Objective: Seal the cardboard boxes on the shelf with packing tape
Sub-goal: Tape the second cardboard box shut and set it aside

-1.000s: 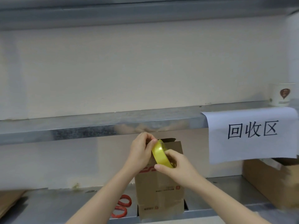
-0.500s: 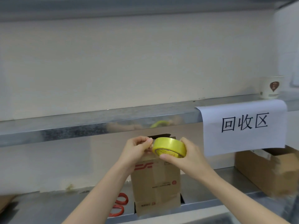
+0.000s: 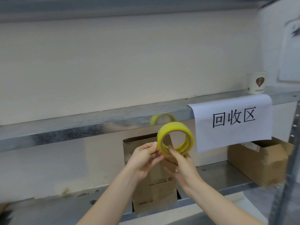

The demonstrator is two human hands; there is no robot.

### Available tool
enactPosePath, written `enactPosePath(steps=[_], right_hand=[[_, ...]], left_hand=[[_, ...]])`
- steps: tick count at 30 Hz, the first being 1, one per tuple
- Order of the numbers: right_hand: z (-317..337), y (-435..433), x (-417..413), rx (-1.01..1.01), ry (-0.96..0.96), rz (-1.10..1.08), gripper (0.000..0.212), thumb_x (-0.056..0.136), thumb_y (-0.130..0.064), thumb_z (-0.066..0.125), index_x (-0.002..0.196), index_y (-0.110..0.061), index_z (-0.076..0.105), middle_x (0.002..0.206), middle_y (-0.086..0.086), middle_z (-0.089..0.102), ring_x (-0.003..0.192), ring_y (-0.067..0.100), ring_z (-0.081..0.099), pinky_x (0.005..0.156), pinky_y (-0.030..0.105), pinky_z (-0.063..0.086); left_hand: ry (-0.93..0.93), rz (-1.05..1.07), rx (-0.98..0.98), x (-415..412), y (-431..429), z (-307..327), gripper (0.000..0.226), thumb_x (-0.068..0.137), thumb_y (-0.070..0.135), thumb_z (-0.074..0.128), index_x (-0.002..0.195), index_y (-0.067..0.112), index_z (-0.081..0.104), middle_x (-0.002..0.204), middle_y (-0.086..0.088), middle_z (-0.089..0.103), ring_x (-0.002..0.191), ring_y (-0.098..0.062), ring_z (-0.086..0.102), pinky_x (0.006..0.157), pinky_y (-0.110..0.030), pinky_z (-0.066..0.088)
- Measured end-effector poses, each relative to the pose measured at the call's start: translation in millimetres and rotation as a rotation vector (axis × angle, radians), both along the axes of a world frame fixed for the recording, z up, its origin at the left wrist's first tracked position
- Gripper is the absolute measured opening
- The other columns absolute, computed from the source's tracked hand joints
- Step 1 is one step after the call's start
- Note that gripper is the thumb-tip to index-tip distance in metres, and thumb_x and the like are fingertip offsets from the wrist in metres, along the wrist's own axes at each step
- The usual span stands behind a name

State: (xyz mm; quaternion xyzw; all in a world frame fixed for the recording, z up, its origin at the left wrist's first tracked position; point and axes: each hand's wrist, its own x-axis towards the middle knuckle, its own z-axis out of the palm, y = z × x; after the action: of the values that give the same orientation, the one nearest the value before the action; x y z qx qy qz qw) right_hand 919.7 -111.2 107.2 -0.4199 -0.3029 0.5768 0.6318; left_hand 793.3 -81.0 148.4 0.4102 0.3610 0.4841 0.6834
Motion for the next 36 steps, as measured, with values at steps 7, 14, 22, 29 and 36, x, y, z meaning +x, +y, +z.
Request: enactPosePath(steps=[7,14,22,29,36], right_hand=[[8.0,-0.8,7.0,0.012,-0.115,-0.070,0.017,0.094,-0.014,0.059,0.109,-0.005,0.063,0.089,0.011,0.073,0.064,0.017,0.070,0.055,0.028,0.051],[13.4,4.8,29.9,0.049,-0.302,-0.212,0.010,0.096,-0.011,0.055,0.088,-0.017,0.054,0.080,0.009,0.061,0.059,0.020,0.058,0.047,0.027,0.047],[3.9,8.1,42.3,0.093,-0.558,-0.353,0.014,0.096,-0.014,0.048,0.087,-0.024,0.053,0.073,0.006,0.063,0.063,0.022,0.059,0.063,0.039,0.047],[-1.1,11.1,57.4,0.097,-0.681,-0.493,0.020,0.096,-0.042,0.049,0.088,-0.024,0.052,0.085,0.013,0.058,0.080,0.038,0.060,0.065,0.038,0.045],[10.7,16.9,35.8,0.119,-0.306,-0.272,0.017,0.103,-0.041,0.034,0.105,-0.025,0.038,0.088,0.017,0.067,0.065,0.038,0.071,0.069,0.046,0.059]], left_hand=[[0.110,-0.015,-0.011,-6.2,-6.4,-4.8,0.013,0.095,0.003,0.053,0.085,0.000,0.061,0.082,-0.014,0.063,0.077,-0.020,0.061,0.064,-0.026,0.060],[0.115,0.025,0.023,-30.1,-3.6,-1.6,0.009,0.093,0.002,0.057,0.086,-0.004,0.058,0.073,-0.013,0.052,0.071,-0.018,0.054,0.069,-0.028,0.060],[0.478,0.006,0.236,-55.5,0.2,-2.9,0.007,0.091,0.004,0.061,0.087,-0.002,0.058,0.076,-0.013,0.057,0.078,-0.023,0.063,0.079,-0.034,0.059],[0.993,0.161,0.488,-93.8,8.4,7.5,0.009,0.095,0.017,0.057,0.094,0.009,0.056,0.090,-0.014,0.067,0.082,-0.020,0.069,0.077,-0.030,0.058],[0.781,0.168,0.412,-95.8,10.9,8.4,0.011,0.096,0.018,0.056,0.099,0.008,0.058,0.077,-0.006,0.066,0.073,-0.015,0.066,0.083,-0.031,0.057]])
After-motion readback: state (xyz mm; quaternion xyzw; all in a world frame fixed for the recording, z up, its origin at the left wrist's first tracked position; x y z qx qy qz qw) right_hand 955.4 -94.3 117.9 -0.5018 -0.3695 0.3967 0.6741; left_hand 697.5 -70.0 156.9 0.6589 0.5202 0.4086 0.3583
